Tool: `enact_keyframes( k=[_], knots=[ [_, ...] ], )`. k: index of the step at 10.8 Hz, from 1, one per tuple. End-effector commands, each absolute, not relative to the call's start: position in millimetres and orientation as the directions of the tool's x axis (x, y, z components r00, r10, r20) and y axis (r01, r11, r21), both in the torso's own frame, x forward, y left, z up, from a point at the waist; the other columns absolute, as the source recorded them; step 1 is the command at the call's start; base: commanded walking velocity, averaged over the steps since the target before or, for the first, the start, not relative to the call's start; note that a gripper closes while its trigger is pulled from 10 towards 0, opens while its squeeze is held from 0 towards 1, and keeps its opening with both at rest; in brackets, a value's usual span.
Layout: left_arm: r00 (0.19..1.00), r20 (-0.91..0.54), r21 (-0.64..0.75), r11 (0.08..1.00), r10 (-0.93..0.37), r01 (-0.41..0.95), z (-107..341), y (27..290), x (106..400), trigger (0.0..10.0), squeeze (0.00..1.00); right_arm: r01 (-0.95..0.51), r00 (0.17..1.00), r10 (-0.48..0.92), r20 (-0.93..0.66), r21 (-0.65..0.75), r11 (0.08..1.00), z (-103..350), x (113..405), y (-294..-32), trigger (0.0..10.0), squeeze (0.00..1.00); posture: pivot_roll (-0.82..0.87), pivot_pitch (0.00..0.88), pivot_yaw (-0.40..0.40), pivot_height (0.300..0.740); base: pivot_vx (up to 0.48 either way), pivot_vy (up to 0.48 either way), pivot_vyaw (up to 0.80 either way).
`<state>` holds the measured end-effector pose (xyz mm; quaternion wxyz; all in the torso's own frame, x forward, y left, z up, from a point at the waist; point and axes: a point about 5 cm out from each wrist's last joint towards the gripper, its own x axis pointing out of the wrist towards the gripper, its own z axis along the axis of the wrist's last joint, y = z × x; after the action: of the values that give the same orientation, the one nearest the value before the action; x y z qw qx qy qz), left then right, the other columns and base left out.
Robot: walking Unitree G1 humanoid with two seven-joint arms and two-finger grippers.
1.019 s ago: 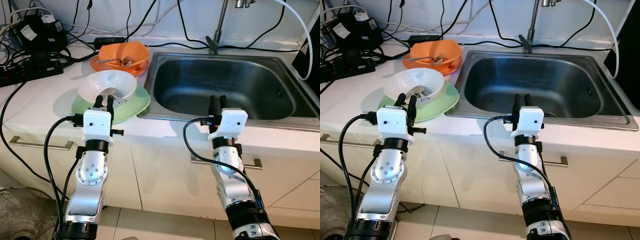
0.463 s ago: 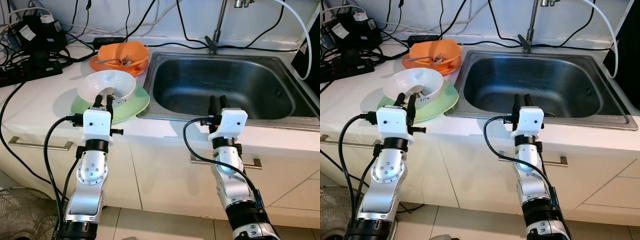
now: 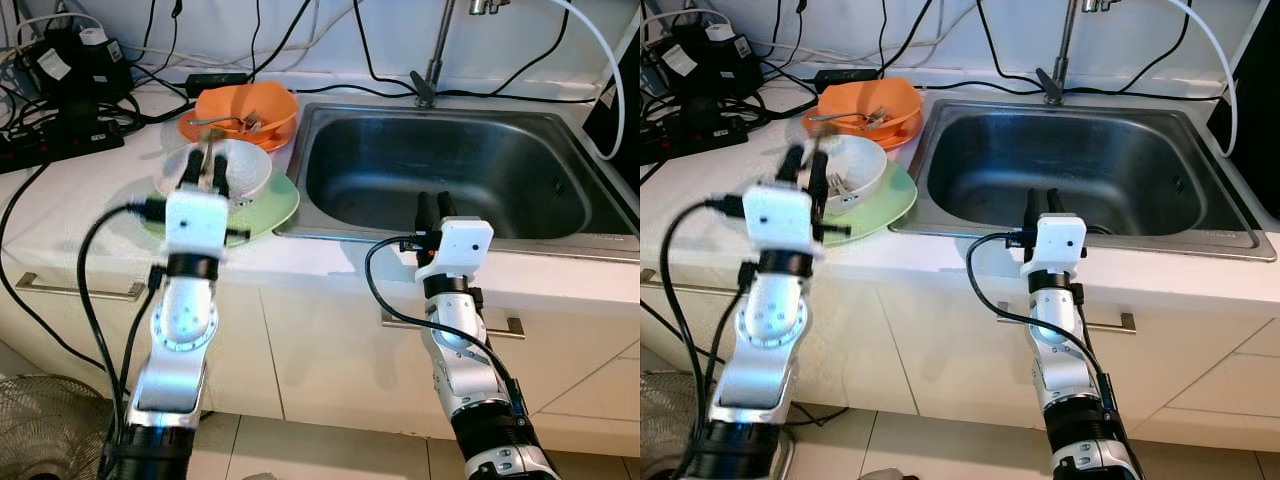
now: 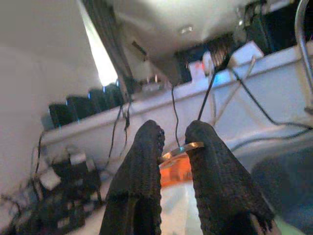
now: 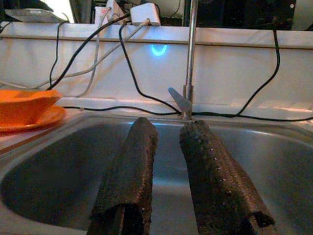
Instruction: Kitchen organization
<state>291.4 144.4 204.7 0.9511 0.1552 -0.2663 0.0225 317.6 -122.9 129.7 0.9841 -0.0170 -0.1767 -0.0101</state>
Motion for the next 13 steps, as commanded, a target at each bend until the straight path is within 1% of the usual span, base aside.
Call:
enact_keyframes(
  k=[1,2,3,4,5,7,9,11,13],
  knots=[
    [0.817,0.571,0.296,0.948,-0.075,-0.119,221.0,138.6,289.3,0.0,0.0,0.022,0.938,-0.01,0.346,-0.032,0.999,130.2,319.3,-122.1,10.0,0.0,0.1,0.0,0.035,0.74,0.0,0.0,0.0],
    [0.778,0.606,0.301,0.953,-0.164,-0.033,237.5,123.6,288.0,7.1,0.0,0.024,0.938,-0.012,0.346,-0.032,0.999,130.0,319.3,-122.1,10.0,0.0,0.11,0.0,0.035,0.74,0.0,0.0,0.0],
    [0.75,0.61,0.315,0.947,-0.254,0.065,244.8,107.2,286.8,10.0,0.0,0.022,0.939,-0.01,0.345,-0.031,0.999,129.6,319.1,-121.4,10.0,0.0,0.11,0.0,0.039,0.74,0.0,0.0,0.0],
    [0.726,0.609,0.3,0.94,-0.319,0.161,249.8,90.9,285.4,10.0,0.0,0.026,0.939,-0.013,0.345,-0.034,0.999,129.6,319.2,-121.0,10.0,0.0,0.1,0.0,0.043,0.74,0.0,0.0,0.0],
    [0.72,0.599,0.265,0.935,-0.35,0.233,250.4,80.1,285.9,10.0,0.0,0.032,0.939,-0.015,0.343,-0.042,0.999,129.6,319.9,-122.1,10.0,0.0,0.1,0.0,0.047,0.74,0.0,0.0,0.0],
    [0.724,0.557,0.201,0.912,-0.406,0.357,244.5,66.6,288.6,10.0,0.0,0.041,0.943,-0.015,0.333,-0.074,0.996,128.6,321.4,-124.8,10.0,0.0,0.1,0.0,0.051,0.74,0.0,0.0,0.0],
    [0.727,0.517,0.159,0.885,-0.453,0.438,237.8,60.5,289.3,10.0,0.0,0.065,0.943,-0.023,0.333,-0.113,0.991,130.5,324.6,-130.8,10.0,0.0,0.09,0.0,0.054,0.74,0.0,0.0,0.0],
    [0.729,0.495,0.133,0.871,-0.472,0.474,233.1,59.6,289.1,10.0,0.0,0.056,0.92,0.051,0.388,-0.26,0.964,146.0,330.8,-134.7,10.0,0.0,0.09,0.0,0.052,0.74,0.0,0.0,0.0],
    [0.728,0.492,0.121,0.866,-0.477,0.486,231.8,59.2,288.5,10.0,0.0,0.02,0.898,0.142,0.417,-0.36,0.933,159.7,335.0,-134.1,10.0,0.0,0.09,0.0,0.051,0.74,0.0,0.0,0.0]
  ],
)
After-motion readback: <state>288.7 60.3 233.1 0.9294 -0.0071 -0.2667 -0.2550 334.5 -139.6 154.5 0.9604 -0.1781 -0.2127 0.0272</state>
